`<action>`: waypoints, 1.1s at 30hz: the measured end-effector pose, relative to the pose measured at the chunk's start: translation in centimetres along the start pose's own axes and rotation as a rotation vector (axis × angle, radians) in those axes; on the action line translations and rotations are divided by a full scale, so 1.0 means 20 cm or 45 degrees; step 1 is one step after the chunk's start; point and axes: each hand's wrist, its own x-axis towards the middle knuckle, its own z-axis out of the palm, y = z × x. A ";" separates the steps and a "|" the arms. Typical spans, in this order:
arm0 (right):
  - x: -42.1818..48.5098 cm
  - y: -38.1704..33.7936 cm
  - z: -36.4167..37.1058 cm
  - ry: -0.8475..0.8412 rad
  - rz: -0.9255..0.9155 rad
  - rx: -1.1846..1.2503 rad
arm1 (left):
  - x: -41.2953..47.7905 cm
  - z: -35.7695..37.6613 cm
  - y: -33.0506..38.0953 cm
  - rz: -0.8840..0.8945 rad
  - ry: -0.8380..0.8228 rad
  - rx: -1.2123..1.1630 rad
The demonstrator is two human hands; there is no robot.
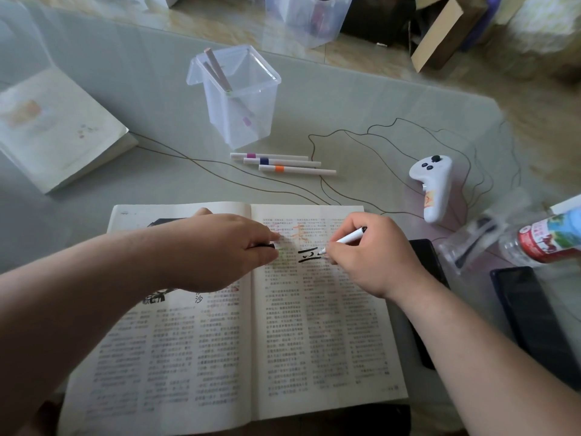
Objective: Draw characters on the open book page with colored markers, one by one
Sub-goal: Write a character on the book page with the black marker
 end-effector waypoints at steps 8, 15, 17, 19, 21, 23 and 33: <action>-0.02 -0.01 0.04 0.002 -0.052 0.002 | 0.00 0.00 0.00 0.000 -0.004 0.021; -0.03 -0.03 0.02 -0.168 -0.039 -0.106 | 0.00 0.00 0.01 0.004 0.004 0.027; -0.03 -0.02 0.02 -0.149 -0.040 -0.056 | 0.00 0.00 0.00 0.009 0.006 0.031; -0.03 -0.02 0.02 -0.121 -0.062 -0.036 | 0.00 0.00 0.00 0.014 0.001 0.030; -0.03 -0.02 0.02 -0.131 -0.084 -0.052 | 0.00 0.00 0.00 0.009 -0.001 0.027; -0.04 -0.02 0.03 -0.165 -0.092 -0.049 | 0.00 0.00 0.00 0.004 0.001 0.022; -0.04 0.00 0.03 -0.059 -0.060 -0.043 | 0.02 0.01 -0.01 0.017 0.008 0.021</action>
